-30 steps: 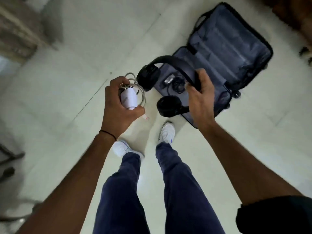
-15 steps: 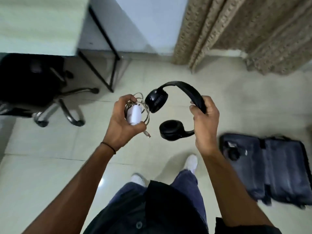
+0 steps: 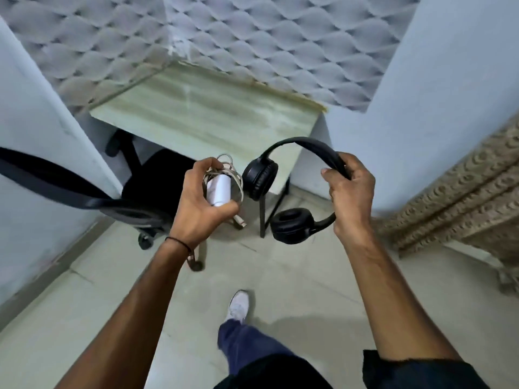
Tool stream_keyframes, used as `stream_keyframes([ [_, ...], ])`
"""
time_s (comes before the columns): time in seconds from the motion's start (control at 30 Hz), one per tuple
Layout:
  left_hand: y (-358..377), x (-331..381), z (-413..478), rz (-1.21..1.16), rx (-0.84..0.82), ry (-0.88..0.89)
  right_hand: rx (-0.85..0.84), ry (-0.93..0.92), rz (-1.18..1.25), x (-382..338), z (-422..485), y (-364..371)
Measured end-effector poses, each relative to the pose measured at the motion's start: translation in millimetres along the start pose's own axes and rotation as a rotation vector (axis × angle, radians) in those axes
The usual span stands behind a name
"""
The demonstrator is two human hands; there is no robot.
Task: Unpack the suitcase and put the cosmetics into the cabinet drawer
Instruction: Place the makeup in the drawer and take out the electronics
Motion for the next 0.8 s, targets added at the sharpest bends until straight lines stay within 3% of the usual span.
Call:
stream_keyframes([
  [0.17, -40, -15, 107, 0.034, 0.04, -0.016, -0.01, -0.03, 0.042, 15, 90, 90],
  [0.37, -64, -32, 212, 0.077, -0.026, -0.052, 0.002, -0.033, 0.001, 34, 171, 168],
  [0.8, 6, -73, 409, 0.068, -0.344, -0.057, 0.006, 0.079, -0.086, 94, 295, 219],
])
Point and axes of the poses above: each hand's wrist, its own z-axis towards the middle knuckle, its own y-axis out of the palm, x = y × z, the point moved 8 cm from there along z, towards the middle knuckle, and after that the axes turned 10 degrees about -y, right-handed, at the moved point
